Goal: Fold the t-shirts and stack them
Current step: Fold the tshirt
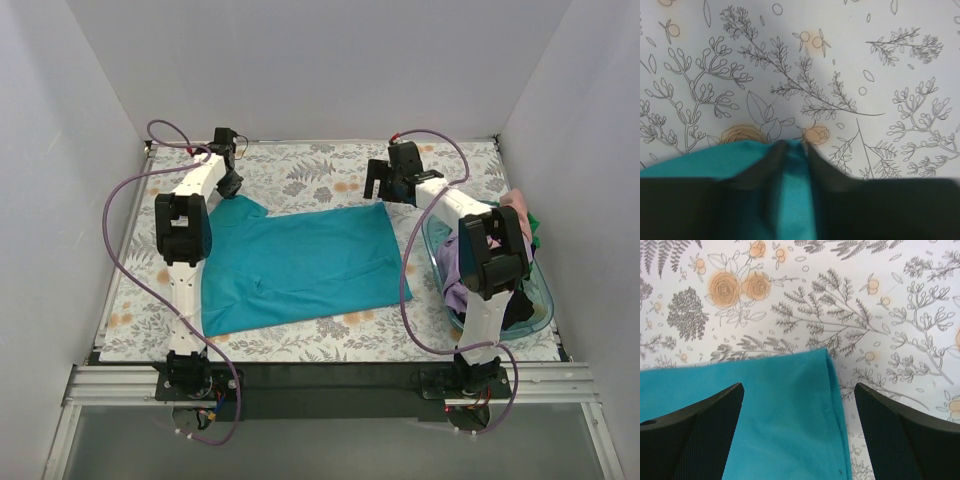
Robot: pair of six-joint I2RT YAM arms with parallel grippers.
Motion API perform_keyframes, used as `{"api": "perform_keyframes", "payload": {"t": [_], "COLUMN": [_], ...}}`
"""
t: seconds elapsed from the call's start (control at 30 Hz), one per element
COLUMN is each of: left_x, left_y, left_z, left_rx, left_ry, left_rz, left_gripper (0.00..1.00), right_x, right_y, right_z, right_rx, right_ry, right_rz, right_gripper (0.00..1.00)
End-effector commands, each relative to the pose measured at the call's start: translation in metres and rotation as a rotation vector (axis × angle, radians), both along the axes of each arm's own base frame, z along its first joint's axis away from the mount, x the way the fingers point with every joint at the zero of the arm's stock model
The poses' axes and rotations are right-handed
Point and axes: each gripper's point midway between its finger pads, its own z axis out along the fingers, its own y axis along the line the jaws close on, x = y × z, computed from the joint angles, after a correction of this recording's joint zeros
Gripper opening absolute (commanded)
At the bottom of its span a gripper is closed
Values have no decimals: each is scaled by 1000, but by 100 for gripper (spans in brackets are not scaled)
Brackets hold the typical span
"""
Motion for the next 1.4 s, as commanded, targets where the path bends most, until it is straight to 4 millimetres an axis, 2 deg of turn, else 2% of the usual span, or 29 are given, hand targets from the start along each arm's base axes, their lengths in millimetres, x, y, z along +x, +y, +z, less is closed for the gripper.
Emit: {"api": "perform_keyframes", "payload": {"t": [0.0,0.03,0.1,0.2,0.23,0.3,0.33,0.43,0.47,0.5,0.53,0.6,0.63,0.67,0.7,0.77,0.8,0.9,0.93,1.0,1.07,1.1,1.13,1.17,1.2,1.23,1.27,1.33,1.37], "left_x": [-28,-29,-32,-32,-29,-24,-25,-27,-27,-26,-33,-39,-42,-53,-52,-64,-64,-75,-78,-88,-98,-109,-116,-122,-128,-143,-148,-168,-175], "left_y": [-3,-4,-1,3,3,1,2,2,2,1,-1,-3,-4,-4,-6,-7,-8,-9,-9,-10,-11,-11,-10,-11,-11,-10,-12,-11,-12], "left_z": [-26,-29,-31,-22,-8,3,13,24,37,41,38,49,49,40,52,50,63,70,84,86,98,91,101,102,103,92,103,95,104], "left_rx": [40,37,48,73,70,60,58,54,51,44,38,17,12,10,-4,-14,-20,-29,-39,-45,-53,-54,-57,-63,-72,-72,-90,-96,-103], "left_ry": [141,148,157,126,93,47,26,-6,-35,-52,-41,-66,-71,-48,-83,-74,-111,-131,-163,-169,-197,-177,-201,-205,-212,-184,-217,-201,-229], "left_rz": [-26,-32,-29,-7,-6,-8,-9,-5,-4,-3,-8,-6,-5,-2,-5,-2,-2,1,-1,-1,4,6,11,11,18,21,23,26,22], "left_gripper": [9,0,0,0,0,0,0,0,0,0,0,0,0,0,0,0,0,0,0,0,0,0,0,0,0,0,0,0,0], "right_x": [25,31,37,45,46,51,51,48,45,41,39,35,34,34,33,32,32,28,24,18,6,1,-2,-12,-16,-20,-26,-34,-41], "right_y": [-10,-10,-10,-7,-6,-1,0,4,5,5,5,4,4,4,7,10,11,13,11,13,10,12,11,10,9,7,4,3,1], "right_z": [9,6,1,-12,-22,-25,-36,-44,-47,-51,-53,-52,-50,-48,-43,-36,-29,-10,-10,4,0,11,13,5,14,12,13,13,6], "right_rx": [-69,-80,-99,-114,-119,-110,-114,-101,-98,-105,-111,-114,-115,-112,-109,-110,-109,-120,-124,-124,-136,-127,-123,-125,-115,-115,-112,-105,-109], "right_ry": [-47,-42,-35,-13,4,6,25,58,67,76,80,82,81,77,70,55,40,3,5,-26,-29,-54,-61,-46,-64,-59,-60,-58,-42], "right_rz": [-37,-39,-34,-22,-15,2,7,19,24,24,24,24,24,25,30,46,50,55,55,55,53,57,60,66,66,62,60,65,66], "right_gripper": [98,98,96,89,86,77,66,55,49,46,30,20,5,1,1,1,1,1,1,1,1,1,1,1,1,1,1,1,1]}}
